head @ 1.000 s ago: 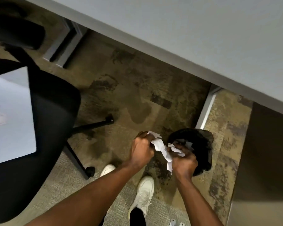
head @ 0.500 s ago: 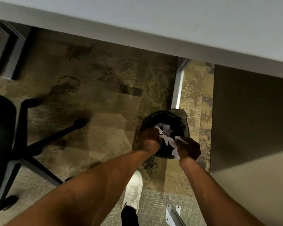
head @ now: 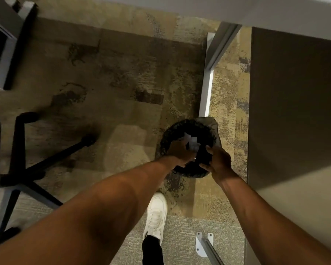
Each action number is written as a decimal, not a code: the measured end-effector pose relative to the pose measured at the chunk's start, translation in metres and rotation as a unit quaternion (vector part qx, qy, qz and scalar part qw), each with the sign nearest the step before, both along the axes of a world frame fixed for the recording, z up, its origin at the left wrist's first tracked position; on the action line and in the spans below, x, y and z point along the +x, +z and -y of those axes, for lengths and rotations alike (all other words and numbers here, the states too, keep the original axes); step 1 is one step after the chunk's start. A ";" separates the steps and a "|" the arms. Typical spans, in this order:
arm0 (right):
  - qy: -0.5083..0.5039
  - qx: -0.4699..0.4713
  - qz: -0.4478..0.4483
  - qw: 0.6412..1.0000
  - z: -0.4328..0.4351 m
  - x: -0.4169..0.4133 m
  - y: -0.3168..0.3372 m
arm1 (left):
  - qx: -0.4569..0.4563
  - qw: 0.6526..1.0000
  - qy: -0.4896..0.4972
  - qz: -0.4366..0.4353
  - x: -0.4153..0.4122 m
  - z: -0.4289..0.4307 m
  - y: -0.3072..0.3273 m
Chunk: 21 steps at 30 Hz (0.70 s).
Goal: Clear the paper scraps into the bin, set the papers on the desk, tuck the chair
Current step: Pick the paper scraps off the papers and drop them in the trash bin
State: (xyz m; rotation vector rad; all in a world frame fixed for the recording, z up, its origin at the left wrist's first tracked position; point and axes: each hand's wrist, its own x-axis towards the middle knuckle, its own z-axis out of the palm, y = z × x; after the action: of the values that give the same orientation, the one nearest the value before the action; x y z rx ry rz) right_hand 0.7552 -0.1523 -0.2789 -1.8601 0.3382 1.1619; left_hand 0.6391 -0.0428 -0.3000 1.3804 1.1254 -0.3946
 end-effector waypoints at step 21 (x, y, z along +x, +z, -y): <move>0.349 -0.015 0.256 0.901 -0.085 -0.111 0.054 | 0.094 0.995 0.015 -0.023 -0.149 -0.021 0.046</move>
State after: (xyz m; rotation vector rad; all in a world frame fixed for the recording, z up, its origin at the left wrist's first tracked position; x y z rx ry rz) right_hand 0.6438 -0.0677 -0.2252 -2.3040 -0.6674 1.0382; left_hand 0.4905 -0.0215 -0.2542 1.5232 1.2440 -0.3059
